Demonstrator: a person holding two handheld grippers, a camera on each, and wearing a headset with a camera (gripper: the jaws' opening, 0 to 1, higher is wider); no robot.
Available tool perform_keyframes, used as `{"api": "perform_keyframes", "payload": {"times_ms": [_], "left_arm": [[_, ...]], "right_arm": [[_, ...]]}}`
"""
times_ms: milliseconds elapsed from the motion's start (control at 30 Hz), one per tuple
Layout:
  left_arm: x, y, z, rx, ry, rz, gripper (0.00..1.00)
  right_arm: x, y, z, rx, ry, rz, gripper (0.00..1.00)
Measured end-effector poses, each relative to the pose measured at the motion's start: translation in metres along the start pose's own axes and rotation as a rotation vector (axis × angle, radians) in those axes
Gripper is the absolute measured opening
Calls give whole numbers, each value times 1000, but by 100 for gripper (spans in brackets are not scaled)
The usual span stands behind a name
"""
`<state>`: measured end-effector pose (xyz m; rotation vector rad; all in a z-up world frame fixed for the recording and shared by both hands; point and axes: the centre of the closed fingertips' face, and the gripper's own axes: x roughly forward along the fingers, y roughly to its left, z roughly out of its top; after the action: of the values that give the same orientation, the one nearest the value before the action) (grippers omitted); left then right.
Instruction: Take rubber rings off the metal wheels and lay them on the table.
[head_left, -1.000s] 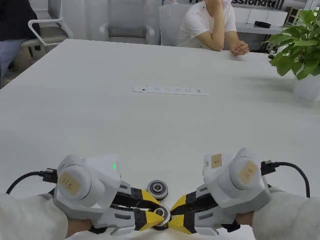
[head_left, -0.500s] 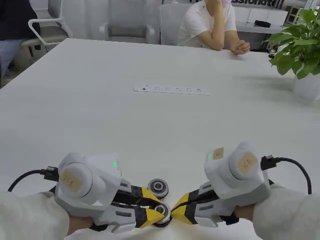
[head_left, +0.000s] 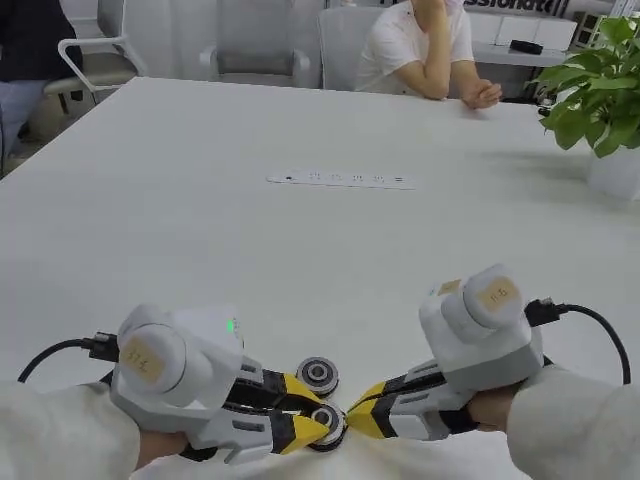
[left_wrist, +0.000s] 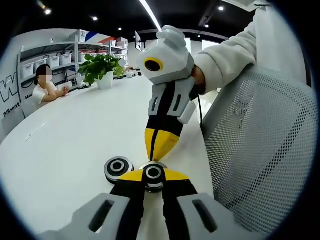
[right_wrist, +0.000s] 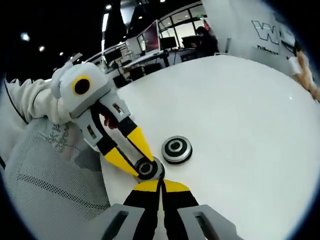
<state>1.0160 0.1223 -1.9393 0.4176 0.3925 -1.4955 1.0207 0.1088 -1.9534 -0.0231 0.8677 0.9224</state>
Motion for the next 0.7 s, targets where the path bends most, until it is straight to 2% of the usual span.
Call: {"api": "perform_keyframes", "payload": {"times_ms": [67, 200, 433, 700], "left_arm": [[0, 0, 0, 0, -1, -1, 7], [0, 0, 0, 0, -1, -1, 7], [1, -1, 0, 4, -1, -6, 7], [0, -2, 1, 7, 0, -12, 8]], "right_arm": [[-1, 0, 0, 53, -2, 7, 0], [-1, 1, 2, 72, -13, 18, 0], [-2, 5, 6, 209, -33, 56, 0], [-2, 10, 6, 201, -22, 65, 0]]}}
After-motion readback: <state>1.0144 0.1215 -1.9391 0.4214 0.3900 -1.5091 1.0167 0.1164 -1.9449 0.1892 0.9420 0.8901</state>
